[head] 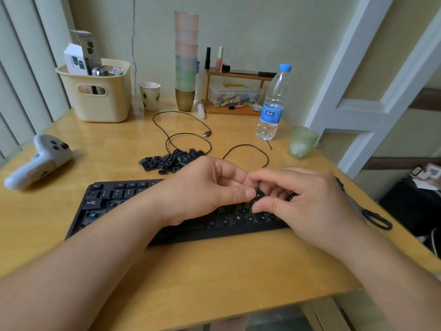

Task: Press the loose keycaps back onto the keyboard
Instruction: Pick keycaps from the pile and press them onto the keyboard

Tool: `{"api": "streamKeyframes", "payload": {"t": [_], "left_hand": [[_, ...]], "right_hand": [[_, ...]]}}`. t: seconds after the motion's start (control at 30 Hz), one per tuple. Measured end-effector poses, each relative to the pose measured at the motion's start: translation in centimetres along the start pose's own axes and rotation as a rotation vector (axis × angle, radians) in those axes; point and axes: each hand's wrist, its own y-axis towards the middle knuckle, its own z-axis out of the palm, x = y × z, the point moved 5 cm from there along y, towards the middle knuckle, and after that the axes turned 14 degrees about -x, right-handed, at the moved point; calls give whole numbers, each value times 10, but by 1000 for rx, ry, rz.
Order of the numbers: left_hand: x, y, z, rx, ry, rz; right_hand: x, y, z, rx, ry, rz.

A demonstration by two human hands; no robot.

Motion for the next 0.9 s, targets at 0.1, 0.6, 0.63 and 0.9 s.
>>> {"api": "streamKeyframes", "payload": {"t": [0.1, 0.6, 0.63, 0.9], "left_hand": [[0, 0, 0, 25, -36, -35], [-2, -2, 4, 40, -147, -81], [-3, -2, 4, 43, -153, -82], [-5, -3, 3, 48, -174, -87]], "right_hand": [[-3, 0, -1, -42, 6, -26], [-10, 0, -1, -160, 118, 37], [-10, 0, -1, -159, 120, 33], [-10, 1, -1, -128, 136, -25]]}}
